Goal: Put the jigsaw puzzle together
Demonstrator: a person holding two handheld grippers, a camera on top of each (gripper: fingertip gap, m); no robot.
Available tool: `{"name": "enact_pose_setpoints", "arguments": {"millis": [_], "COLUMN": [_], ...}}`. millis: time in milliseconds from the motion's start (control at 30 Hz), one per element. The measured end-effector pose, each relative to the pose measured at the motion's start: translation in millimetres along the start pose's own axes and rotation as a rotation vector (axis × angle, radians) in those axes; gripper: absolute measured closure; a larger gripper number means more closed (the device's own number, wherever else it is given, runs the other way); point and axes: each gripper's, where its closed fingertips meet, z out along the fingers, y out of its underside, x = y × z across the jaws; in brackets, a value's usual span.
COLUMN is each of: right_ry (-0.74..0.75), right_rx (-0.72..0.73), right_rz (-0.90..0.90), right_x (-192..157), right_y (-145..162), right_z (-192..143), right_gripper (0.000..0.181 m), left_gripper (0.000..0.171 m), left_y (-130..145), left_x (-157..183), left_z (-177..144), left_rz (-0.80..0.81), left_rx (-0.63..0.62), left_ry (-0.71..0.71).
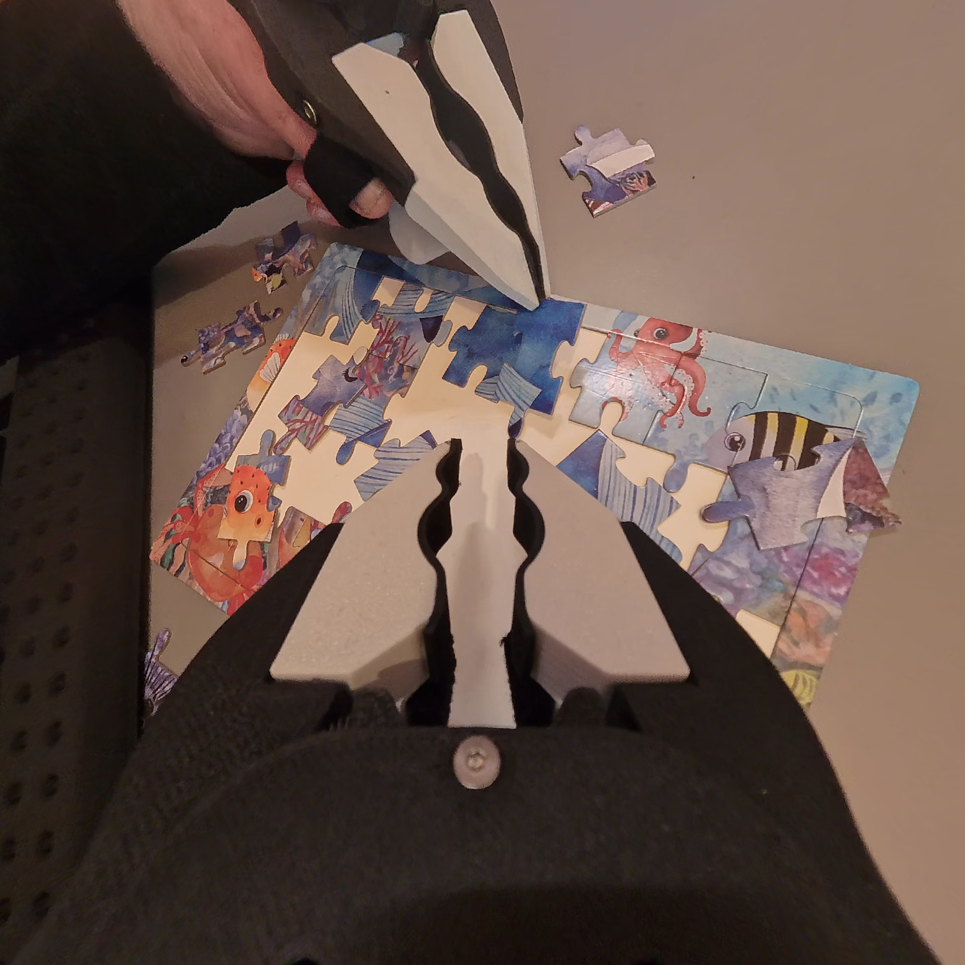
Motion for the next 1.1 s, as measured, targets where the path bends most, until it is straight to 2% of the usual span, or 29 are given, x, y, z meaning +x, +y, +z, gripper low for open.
{"name": "enact_pose_setpoints", "arguments": {"millis": [133,267,500,667,767,867,1100], "right_ry": [0.005,0.014,0.107,0.166,0.183,0.196,0.207], "right_rx": [-0.004,-0.015,-0.043,-0.071,-0.128,-0.140,-0.143], "right_rz": [-0.011,-0.047,-0.136,-0.127,-0.158,-0.165,-0.152], "right_x": [-0.7,-3.7,-1.9,9.0,9.0,8.3,11.6], "right_y": [-0.1,0.0,-3.2,-0.4,6.9,6.1,6.9], "right_z": [1.4,6.2,23.2,33.4,42.2,44.7,42.9], "right_gripper": [0.165,0.164,0.163,0.149,0.154,0.165,0.174], "left_gripper": [0.171,0.171,0.171,0.169,0.167,0.167,0.167], "left_y": [5.2,5.2,5.1,18.3,19.8,22.1,26.4], "left_x": [-9.4,-11.9,-8.3,-8.8,-6.8,-6.6,-3.6], "left_z": [5.6,8.5,0.6,3.2,2.6,0.3,-1.5], "left_rz": [0.093,0.130,0.173,0.231,0.243,0.247,0.270], "left_rx": [-0.049,-0.059,-0.069,-0.151,-0.167,-0.180,-0.210], "left_ry": [-0.112,-0.148,-0.136,-0.157,-0.156,-0.154,-0.156]}}
